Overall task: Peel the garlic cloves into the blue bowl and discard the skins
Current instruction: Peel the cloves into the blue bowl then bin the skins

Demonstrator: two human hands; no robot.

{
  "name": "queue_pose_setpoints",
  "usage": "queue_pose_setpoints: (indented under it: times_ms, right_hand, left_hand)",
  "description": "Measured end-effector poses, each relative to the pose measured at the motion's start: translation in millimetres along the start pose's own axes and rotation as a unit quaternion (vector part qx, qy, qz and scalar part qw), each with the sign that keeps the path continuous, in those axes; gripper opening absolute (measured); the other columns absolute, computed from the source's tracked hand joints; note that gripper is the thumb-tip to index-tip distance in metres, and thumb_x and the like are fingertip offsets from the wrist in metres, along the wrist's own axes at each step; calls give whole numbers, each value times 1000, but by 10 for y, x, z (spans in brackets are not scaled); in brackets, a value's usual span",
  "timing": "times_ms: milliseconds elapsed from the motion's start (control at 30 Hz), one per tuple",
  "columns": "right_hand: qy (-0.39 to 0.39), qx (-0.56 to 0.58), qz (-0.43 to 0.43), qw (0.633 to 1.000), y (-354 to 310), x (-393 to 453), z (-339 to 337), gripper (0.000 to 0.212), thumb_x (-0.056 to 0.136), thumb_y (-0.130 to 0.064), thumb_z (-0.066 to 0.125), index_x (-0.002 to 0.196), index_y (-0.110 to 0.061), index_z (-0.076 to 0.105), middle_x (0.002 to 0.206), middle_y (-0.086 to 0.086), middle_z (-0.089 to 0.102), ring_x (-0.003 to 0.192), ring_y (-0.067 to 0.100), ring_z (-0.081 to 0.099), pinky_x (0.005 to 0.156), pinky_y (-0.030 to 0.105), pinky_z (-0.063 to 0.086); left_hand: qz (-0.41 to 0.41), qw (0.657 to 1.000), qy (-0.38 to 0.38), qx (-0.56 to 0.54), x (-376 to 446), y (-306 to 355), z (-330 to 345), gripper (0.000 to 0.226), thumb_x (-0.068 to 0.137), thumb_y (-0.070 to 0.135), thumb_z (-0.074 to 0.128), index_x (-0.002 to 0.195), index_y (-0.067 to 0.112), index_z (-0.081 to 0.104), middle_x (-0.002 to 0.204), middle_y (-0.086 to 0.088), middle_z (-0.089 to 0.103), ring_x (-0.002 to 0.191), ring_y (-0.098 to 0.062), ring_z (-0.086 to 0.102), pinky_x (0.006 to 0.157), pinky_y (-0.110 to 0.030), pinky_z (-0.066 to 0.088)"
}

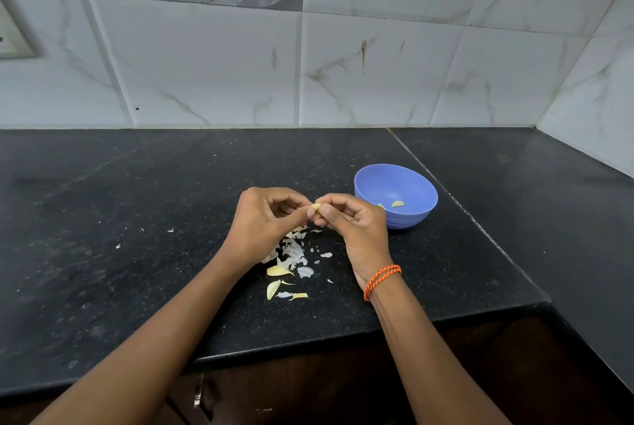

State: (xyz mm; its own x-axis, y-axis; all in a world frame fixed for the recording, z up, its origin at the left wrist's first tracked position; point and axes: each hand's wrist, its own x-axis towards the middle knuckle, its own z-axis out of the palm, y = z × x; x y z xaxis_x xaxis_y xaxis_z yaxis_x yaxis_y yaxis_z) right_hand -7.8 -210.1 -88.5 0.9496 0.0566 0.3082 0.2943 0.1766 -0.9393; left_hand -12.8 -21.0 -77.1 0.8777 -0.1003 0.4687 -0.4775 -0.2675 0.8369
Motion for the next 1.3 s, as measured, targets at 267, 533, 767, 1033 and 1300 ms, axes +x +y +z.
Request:
queue_pose_setpoints:
  times_ms: [267,533,767,1033,1300]
  right_hand:
    - [-40,-1,20,999,5,21,-28,14,100,-1,69,111,4,76,99,19,80,89,20,74,90,32,60]
    - [20,-75,-43,996,32,-10,33,11,94,1,77,104,-3,79,93,9,81,87,25,79,81,29,62]
    - [25,-68,-51,996,-7,-33,57,9,91,4,79,100,2,76,88,11,81,84,23,80,76,27,63]
    - [42,-87,-65,993,31,-23,77,7,94,-1,78,100,-1,78,84,10,80,79,24,80,75,34,65]
    - [43,-121,-59,990,73,10,62,10,96,-5,76,105,-4,80,86,6,81,75,22,78,74,32,64]
  left_hand:
    - [-12,1000,-14,-4,2,-2,-36,6,94,14,84,98,10,84,93,-3,83,85,-24,81,83,-51,67]
    - [1,998,36,58,-5,14,26,17,91,13,87,108,17,85,99,8,83,87,-9,80,82,-38,67]
    - [5,999,26,47,-3,34,18,9,88,7,88,93,13,84,88,4,82,82,-18,80,79,-46,67]
    - [-11,996,27,79,-2,-4,26,5,90,13,88,88,17,85,81,7,81,75,-14,79,76,-50,66]
    - [38,988,-4,148,-13,16,35,10,98,17,80,94,25,86,74,14,77,69,-12,77,67,-43,63]
